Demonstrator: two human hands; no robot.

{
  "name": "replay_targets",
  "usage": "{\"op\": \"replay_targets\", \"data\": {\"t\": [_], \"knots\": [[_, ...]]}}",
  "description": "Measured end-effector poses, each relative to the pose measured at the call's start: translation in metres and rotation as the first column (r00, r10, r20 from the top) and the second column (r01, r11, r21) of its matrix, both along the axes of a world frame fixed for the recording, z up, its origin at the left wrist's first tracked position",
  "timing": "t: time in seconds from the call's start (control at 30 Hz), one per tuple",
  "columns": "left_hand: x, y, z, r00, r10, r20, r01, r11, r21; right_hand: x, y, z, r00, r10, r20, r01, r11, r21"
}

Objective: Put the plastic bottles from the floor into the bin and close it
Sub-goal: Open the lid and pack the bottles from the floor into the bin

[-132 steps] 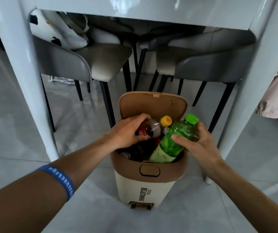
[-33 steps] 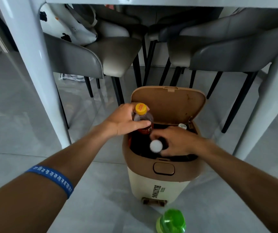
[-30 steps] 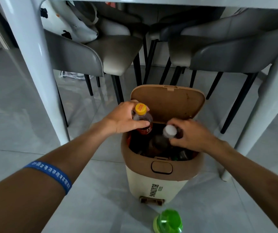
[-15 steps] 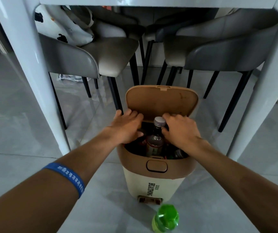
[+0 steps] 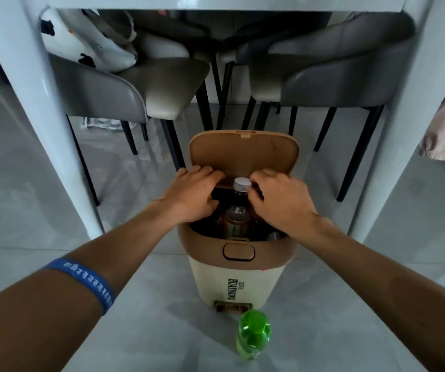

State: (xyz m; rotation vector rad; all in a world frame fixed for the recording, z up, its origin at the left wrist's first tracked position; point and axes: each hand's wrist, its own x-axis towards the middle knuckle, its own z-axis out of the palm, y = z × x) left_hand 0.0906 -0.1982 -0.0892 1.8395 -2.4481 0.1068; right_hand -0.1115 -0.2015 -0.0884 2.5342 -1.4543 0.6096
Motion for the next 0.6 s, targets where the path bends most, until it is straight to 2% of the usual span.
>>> {"op": "replay_targets", "data": {"t": [0.07, 0.13, 0.23, 0.3, 0.37, 0.47, 0.5, 0.53, 0.6], "knots": [[-0.009, 0.001, 0.002, 0.996, -0.083, -0.028, 0.083, 0.996, -0.022, -0.007, 0.014, 0.004, 0.996, 0.068, 0.049, -0.068, 0.998, -0.011], [-0.023, 0.003, 0.005, 0.988, -0.142, -0.065, 0.145, 0.989, 0.028, -0.013, 0.017, 0.007, 0.994, 0.100, -0.045, -0.093, 0.986, 0.136], [-0.045, 0.004, 0.003, 0.981, -0.171, -0.090, 0.189, 0.947, 0.258, -0.016, 0.008, 0.008, 0.941, 0.179, -0.288, -0.013, 0.868, 0.496], [-0.048, 0.001, -0.003, 0.982, -0.172, -0.077, 0.189, 0.890, 0.415, -0.011, 0.000, 0.010, 0.894, 0.199, -0.401, 0.106, 0.776, 0.622], [-0.040, -0.002, -0.006, 0.985, -0.146, -0.090, 0.171, 0.868, 0.467, -0.003, -0.005, 0.009, 0.844, 0.205, -0.496, 0.171, 0.773, 0.611], [-0.027, -0.004, -0.003, 0.973, -0.131, -0.189, 0.203, 0.876, 0.437, 0.009, -0.008, 0.003, 0.775, 0.213, -0.595, 0.236, 0.776, 0.585], [-0.025, -0.003, -0.001, 0.968, -0.125, -0.215, 0.210, 0.876, 0.434, 0.011, -0.010, 0.003, 0.786, 0.227, -0.575, 0.235, 0.750, 0.618], [-0.024, -0.002, 0.001, 0.966, -0.112, -0.234, 0.208, 0.875, 0.437, 0.011, -0.013, 0.003, 0.838, 0.232, -0.494, 0.204, 0.707, 0.678], [-0.021, -0.005, 0.006, 0.960, -0.101, -0.262, 0.210, 0.877, 0.433, 0.009, -0.019, 0.009, 0.984, 0.112, -0.137, 0.039, 0.615, 0.788]]}}
